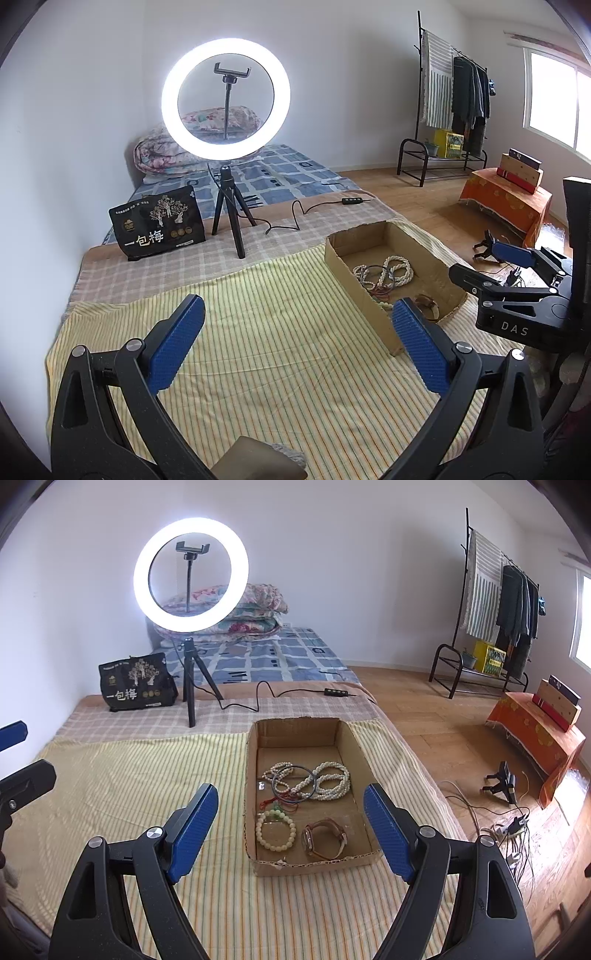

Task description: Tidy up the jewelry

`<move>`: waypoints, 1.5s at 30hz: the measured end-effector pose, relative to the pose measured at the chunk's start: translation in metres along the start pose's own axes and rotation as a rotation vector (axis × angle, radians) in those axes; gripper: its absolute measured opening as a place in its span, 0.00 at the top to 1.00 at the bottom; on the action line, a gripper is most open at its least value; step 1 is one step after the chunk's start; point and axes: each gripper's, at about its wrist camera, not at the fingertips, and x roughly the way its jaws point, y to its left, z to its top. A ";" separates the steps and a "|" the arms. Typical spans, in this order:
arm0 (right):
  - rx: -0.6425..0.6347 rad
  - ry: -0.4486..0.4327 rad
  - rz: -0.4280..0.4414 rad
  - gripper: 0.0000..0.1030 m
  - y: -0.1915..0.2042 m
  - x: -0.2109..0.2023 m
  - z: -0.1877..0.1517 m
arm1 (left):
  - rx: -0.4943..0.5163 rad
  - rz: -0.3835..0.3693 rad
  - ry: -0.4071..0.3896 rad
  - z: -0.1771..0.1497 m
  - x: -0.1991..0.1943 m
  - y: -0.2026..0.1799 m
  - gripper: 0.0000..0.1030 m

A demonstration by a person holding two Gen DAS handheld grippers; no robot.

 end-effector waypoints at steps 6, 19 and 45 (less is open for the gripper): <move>-0.001 -0.001 -0.001 0.21 0.000 0.000 0.000 | 0.002 -0.003 0.000 0.000 0.000 -0.003 0.00; 0.001 0.002 -0.001 0.21 -0.001 0.000 0.001 | 0.003 -0.007 0.000 0.000 -0.001 -0.007 0.00; 0.007 0.004 0.001 0.21 -0.004 0.000 0.000 | 0.004 -0.006 -0.002 0.000 -0.001 -0.008 0.00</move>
